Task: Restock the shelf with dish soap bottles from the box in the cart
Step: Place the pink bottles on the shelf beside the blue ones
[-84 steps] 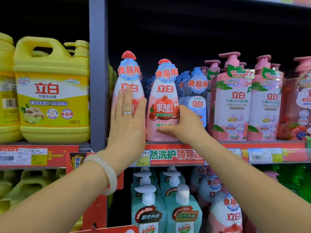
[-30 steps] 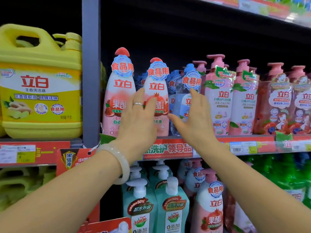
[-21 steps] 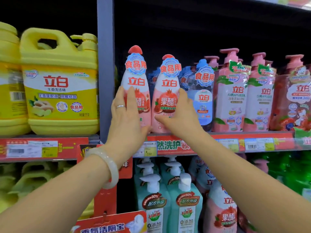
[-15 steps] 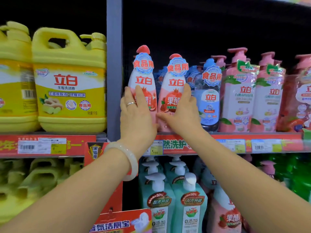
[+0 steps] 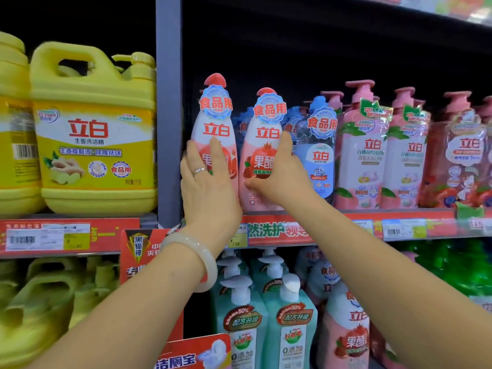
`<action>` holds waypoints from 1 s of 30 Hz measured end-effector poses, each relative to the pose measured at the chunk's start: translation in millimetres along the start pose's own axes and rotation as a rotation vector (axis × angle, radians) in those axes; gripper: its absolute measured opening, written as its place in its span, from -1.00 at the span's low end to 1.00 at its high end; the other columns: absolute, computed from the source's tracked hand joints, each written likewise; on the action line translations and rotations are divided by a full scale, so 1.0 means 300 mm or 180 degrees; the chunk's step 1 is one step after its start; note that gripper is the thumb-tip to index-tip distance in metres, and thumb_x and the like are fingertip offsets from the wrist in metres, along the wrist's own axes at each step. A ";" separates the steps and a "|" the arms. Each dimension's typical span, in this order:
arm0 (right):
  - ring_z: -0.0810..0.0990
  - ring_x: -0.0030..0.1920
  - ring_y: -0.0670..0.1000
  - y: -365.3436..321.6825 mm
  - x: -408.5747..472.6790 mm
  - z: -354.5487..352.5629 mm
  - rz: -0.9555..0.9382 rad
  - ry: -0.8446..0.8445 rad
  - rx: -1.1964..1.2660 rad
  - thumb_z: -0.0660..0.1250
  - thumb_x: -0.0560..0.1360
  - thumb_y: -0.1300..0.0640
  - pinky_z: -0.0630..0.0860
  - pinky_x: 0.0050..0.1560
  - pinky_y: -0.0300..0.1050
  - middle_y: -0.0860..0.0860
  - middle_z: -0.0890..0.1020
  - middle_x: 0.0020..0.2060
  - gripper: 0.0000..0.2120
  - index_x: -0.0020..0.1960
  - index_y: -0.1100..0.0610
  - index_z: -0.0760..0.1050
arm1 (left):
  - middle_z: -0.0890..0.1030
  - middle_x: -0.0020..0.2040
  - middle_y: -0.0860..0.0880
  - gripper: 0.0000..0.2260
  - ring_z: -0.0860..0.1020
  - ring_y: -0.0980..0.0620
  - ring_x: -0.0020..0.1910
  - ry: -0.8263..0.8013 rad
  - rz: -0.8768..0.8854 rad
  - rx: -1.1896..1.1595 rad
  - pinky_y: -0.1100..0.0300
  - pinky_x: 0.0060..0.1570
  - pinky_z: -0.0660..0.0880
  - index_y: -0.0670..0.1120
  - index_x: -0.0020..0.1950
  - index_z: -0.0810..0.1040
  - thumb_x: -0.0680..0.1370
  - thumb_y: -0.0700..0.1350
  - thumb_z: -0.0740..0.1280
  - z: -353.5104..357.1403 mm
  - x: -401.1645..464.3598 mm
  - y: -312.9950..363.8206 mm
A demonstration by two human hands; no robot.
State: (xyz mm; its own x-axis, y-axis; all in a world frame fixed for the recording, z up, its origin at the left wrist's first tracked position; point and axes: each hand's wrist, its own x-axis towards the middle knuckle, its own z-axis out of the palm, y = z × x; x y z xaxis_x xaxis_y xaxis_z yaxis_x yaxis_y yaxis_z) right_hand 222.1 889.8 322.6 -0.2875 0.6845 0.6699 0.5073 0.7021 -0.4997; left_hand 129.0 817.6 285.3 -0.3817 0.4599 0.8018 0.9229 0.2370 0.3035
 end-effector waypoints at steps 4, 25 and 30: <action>0.54 0.13 0.09 0.084 -0.048 -0.090 -0.0149 0.0090 -0.0014 0.48 0.38 -0.03 0.49 0.13 0.08 0.04 0.55 0.12 -0.42 0.29 0.12 0.34 | 0.17 0.46 -0.39 -0.26 0.18 -0.41 0.43 0.0651 0.0723 -0.0185 -0.14 0.37 0.12 -0.29 0.44 0.27 0.33 -0.23 0.52 0.041 -0.026 -0.010; 0.29 0.32 0.24 0.255 -0.004 -0.089 0.0358 0.0434 0.0088 0.52 0.30 -0.08 0.35 0.21 0.06 0.21 0.29 0.30 0.00 0.47 0.18 -0.03 | 0.17 0.46 -0.26 -0.31 0.19 -0.29 0.36 0.0290 0.0324 -0.0239 -0.06 0.33 0.17 -0.13 0.46 0.26 0.37 -0.30 0.42 0.133 0.014 0.187; 0.25 0.35 0.21 0.275 -0.016 -0.104 0.0117 0.0255 0.0065 0.49 0.34 -0.12 0.31 0.26 0.04 0.20 0.23 0.34 0.05 0.52 0.17 -0.14 | 0.17 0.44 -0.24 -0.30 0.18 -0.26 0.35 0.0352 0.0159 -0.0353 -0.02 0.33 0.16 -0.13 0.45 0.29 0.35 -0.31 0.45 0.146 0.011 0.200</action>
State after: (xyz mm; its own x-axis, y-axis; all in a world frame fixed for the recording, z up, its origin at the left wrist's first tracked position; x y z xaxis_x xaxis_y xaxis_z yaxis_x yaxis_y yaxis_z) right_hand 290.7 938.3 295.2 -0.2028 0.6925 0.6924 0.4994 0.6813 -0.5352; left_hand 181.0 870.8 283.5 -0.3329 0.3702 0.8673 0.9429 0.1175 0.3118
